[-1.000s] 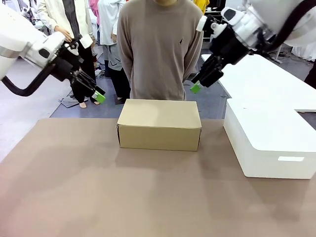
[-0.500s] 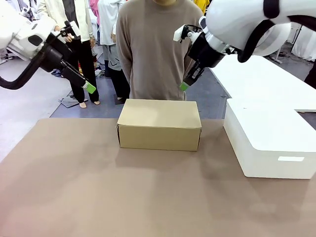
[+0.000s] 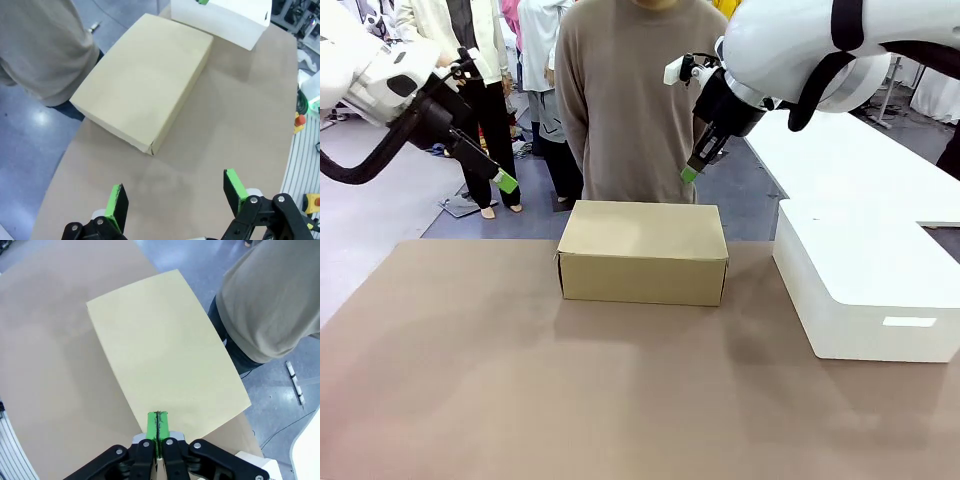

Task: Pack the shoes into the box.
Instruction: Press down on the lid of the Shoes Box.

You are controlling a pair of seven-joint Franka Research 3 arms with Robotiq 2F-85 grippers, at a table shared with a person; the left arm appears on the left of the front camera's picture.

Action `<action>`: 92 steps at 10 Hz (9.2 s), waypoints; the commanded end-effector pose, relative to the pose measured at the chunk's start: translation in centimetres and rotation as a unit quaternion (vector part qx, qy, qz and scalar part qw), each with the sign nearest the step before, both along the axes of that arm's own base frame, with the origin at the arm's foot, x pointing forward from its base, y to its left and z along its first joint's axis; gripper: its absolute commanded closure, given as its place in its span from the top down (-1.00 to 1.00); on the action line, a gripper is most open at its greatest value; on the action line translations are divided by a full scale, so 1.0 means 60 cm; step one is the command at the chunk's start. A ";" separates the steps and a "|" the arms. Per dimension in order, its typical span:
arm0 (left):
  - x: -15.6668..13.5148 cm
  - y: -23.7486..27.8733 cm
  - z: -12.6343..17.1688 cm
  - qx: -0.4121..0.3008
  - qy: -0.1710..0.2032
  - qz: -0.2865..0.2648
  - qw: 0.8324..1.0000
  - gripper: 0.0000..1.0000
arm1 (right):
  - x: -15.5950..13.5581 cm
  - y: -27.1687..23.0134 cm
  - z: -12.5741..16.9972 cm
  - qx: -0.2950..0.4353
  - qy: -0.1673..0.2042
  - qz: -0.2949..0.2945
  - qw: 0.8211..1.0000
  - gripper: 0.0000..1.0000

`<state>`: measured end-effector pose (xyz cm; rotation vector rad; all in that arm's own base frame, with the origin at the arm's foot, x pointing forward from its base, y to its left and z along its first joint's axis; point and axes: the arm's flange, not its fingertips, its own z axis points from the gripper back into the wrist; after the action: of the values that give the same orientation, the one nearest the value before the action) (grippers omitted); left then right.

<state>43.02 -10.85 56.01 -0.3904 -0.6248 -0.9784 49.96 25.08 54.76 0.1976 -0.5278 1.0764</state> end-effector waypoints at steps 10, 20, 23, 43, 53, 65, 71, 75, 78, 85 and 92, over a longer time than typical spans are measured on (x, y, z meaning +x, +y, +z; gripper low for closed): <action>-0.052 -0.014 0.022 0.085 0.008 0.081 0.993 1.00 | 0.106 0.114 -0.015 -0.061 0.090 -0.091 0.990 -1.00; -0.050 -0.015 0.019 0.099 0.004 0.077 0.992 1.00 | 0.224 0.166 -0.146 -0.083 0.096 -0.199 0.972 -1.00; -0.050 -0.015 0.019 0.099 0.004 0.077 0.992 1.00 | 0.231 0.170 -0.197 -0.096 0.112 -0.207 0.967 -1.00; -0.050 -0.015 0.019 0.099 0.004 0.077 0.992 1.00 | -0.152 -0.035 -0.038 -0.072 0.096 -0.049 0.992 -0.71; -0.050 -0.015 0.019 0.099 0.004 0.077 0.992 1.00 | -0.282 -0.114 -0.042 -0.070 0.099 -0.054 0.991 1.00; -0.050 -0.015 0.019 0.099 0.004 0.077 0.992 1.00 | -0.278 -0.113 -0.041 -0.083 0.098 -0.058 0.990 1.00; -0.050 -0.015 0.019 0.099 0.004 0.077 0.992 1.00 | -0.278 -0.113 -0.041 -0.083 0.098 -0.058 0.990 1.00; -0.050 -0.015 0.019 0.099 0.004 0.077 0.992 1.00 | -0.278 -0.113 -0.041 -0.083 0.098 -0.058 0.990 1.00; -0.050 -0.015 0.019 0.099 0.004 0.077 0.992 1.00 | -0.278 -0.113 -0.041 -0.083 0.098 -0.058 0.990 1.00; -0.050 -0.015 0.019 0.099 0.004 0.077 0.992 1.00 | -0.278 -0.113 -0.041 -0.083 0.098 -0.058 0.990 1.00; -0.050 -0.015 0.019 0.099 0.004 0.077 0.992 1.00 | -0.278 -0.113 -0.041 -0.083 0.098 -0.058 0.990 1.00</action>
<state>40.04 -11.90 56.98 -0.1815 -0.5362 -0.8901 33.25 18.27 52.17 0.1249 -0.2670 0.9727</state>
